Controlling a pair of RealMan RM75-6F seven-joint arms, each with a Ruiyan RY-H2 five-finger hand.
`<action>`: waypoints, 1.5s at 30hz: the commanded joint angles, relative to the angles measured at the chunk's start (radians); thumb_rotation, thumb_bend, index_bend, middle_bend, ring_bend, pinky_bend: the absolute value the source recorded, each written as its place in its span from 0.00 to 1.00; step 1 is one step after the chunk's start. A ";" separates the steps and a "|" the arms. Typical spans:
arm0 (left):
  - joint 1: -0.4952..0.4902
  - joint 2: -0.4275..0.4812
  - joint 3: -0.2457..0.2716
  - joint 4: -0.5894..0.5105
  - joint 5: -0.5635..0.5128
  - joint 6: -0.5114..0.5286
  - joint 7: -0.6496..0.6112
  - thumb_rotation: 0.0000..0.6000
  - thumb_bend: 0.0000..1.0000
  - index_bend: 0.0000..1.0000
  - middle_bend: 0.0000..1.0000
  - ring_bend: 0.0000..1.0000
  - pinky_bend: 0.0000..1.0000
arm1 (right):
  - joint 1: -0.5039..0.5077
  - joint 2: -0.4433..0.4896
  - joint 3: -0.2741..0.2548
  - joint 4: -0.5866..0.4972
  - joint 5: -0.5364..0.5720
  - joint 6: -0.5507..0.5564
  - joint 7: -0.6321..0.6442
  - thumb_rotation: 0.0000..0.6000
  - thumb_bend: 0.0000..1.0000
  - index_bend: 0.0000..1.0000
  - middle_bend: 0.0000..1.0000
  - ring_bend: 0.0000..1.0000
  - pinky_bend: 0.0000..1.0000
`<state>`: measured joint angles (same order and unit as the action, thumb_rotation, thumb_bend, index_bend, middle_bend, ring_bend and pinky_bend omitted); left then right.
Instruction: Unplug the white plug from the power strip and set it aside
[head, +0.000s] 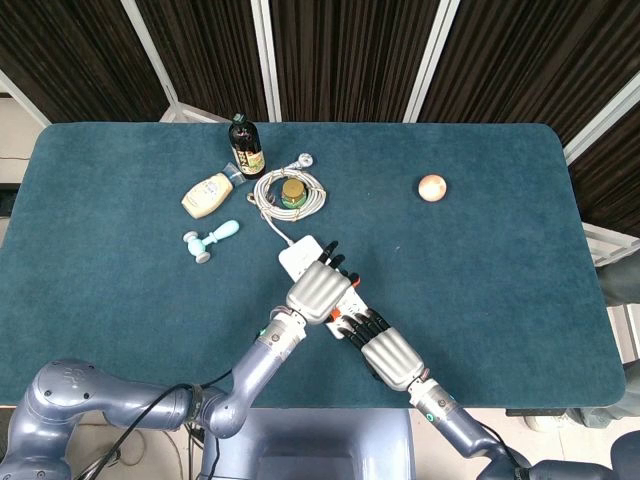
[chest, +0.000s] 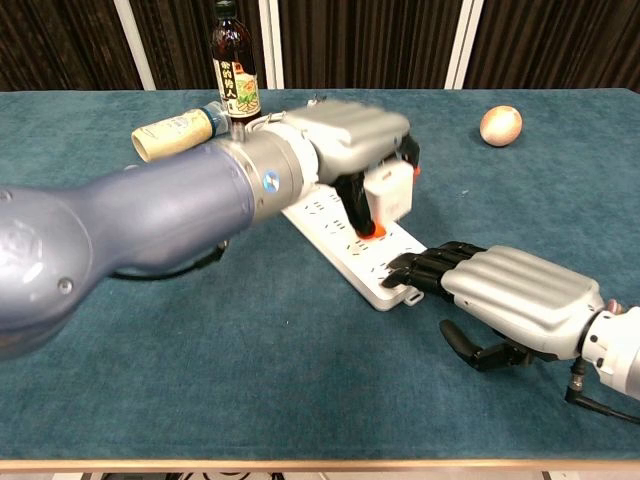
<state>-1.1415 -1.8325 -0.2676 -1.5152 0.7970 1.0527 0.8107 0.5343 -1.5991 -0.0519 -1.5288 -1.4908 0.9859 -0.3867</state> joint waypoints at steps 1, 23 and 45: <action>0.001 0.016 -0.013 -0.017 0.005 0.008 -0.007 1.00 0.38 0.57 0.61 0.18 0.05 | 0.000 -0.002 0.000 -0.002 -0.001 0.001 -0.002 1.00 0.78 0.20 0.16 0.13 0.10; 0.136 0.220 0.093 -0.082 0.055 0.054 -0.069 1.00 0.38 0.56 0.60 0.18 0.05 | -0.009 0.021 0.066 -0.078 -0.022 0.106 -0.066 1.00 0.78 0.16 0.16 0.12 0.11; 0.290 0.292 0.164 -0.023 0.038 0.064 -0.167 1.00 0.10 0.13 0.22 0.11 0.01 | -0.056 0.147 0.151 -0.226 0.059 0.231 -0.171 1.00 0.59 0.00 0.05 0.00 0.04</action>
<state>-0.8583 -1.5473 -0.0980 -1.5321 0.8313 1.1078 0.6512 0.4849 -1.4624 0.0940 -1.7473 -1.4400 1.2047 -0.5489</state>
